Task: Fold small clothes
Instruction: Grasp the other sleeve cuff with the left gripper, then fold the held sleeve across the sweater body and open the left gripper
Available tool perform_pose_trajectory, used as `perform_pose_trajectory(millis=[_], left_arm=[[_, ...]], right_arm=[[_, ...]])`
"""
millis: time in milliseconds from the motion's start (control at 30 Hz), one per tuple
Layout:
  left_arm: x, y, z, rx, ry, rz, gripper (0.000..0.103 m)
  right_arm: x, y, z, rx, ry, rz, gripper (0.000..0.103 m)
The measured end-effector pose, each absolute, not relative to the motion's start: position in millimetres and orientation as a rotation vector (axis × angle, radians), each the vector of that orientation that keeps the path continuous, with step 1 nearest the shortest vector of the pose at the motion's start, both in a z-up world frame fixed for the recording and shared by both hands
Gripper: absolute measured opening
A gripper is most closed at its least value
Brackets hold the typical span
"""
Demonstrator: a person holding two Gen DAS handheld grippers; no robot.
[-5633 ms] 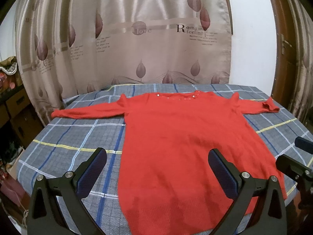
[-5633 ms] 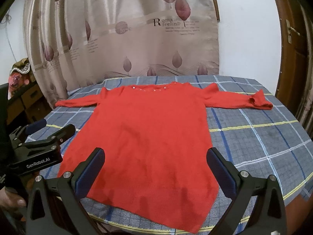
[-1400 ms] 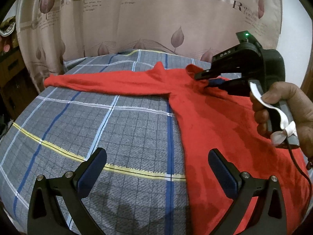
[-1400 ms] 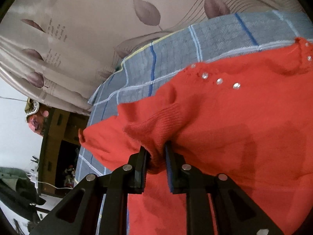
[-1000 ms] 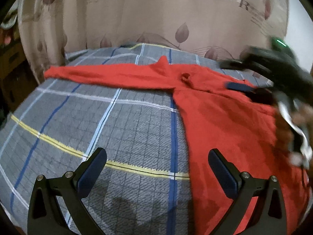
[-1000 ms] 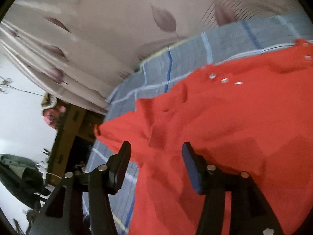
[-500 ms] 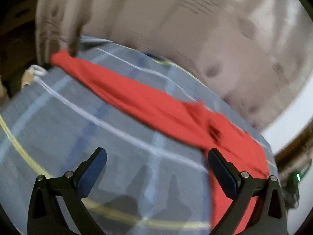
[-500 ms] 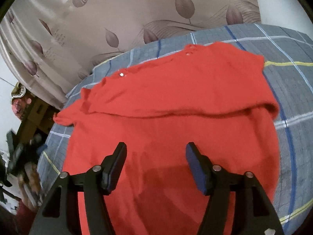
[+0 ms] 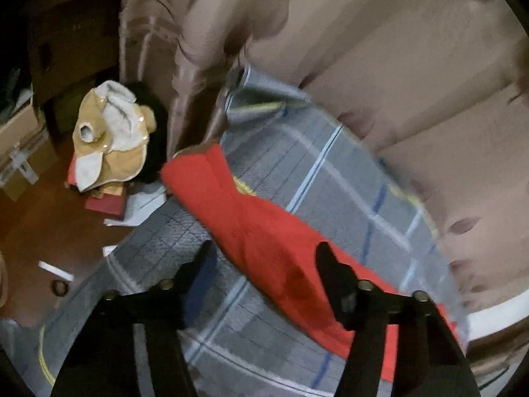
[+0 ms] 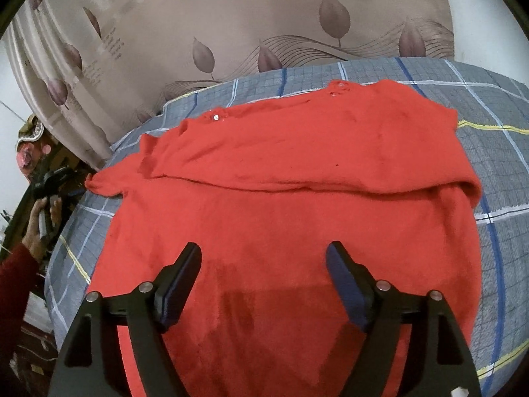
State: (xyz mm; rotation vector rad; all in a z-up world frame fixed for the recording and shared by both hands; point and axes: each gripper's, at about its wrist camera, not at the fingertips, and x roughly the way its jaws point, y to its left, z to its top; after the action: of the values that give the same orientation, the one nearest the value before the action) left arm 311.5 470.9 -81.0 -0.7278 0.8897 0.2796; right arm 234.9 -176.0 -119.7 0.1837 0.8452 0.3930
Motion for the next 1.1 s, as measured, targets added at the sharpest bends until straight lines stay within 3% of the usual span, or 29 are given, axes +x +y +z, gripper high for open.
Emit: perform_pose_trajectory(millis=[67,100,133,267,400,567,733,867,1100], left_arm=[[314.1,471.5,-82.7,-0.732,0.878,0.290,0.047],[314.2,473.2,-85.2,-0.764,0.870,0.266,0.030],[312.4,474.6,-88.8,-0.803,0.857,0.244,0.006],[296.1,476.6,-88.6,-0.861,0.767,0.274,0.006],[284.3,439.5,-38.9,-0.785,0.644,0.197,0.006],[283.5,326.1,60.9,-0.563,0.534,-0.039,0.006],[301.0,192.4,111.8,-0.416,0.543,-0.285,0.006],[322.6,80.1,104.4,-0.320,0.610,-0.445,0.006],[357.5,-62.9,25.9,-0.241,0.709,-0.642,0.006]], right_arm=[[234.6,-173.1,-119.4,0.166,0.845,0.387,0.078],[234.2,-172.3,-119.5,0.159,0.845,0.384,0.078],[234.1,-172.2,-119.6,0.159,0.845,0.384,0.078],[234.2,-177.2,-119.9,0.189,0.842,0.398,0.079],[234.5,-183.8,-120.4,0.242,0.835,0.416,0.079],[235.2,-193.9,-119.5,0.321,0.823,0.418,0.079],[231.3,-215.4,-113.3,0.471,0.786,0.432,0.079],[227.5,-234.5,-109.6,0.551,0.763,0.444,0.079],[221.3,-258.9,-114.0,0.585,0.743,0.436,0.081]])
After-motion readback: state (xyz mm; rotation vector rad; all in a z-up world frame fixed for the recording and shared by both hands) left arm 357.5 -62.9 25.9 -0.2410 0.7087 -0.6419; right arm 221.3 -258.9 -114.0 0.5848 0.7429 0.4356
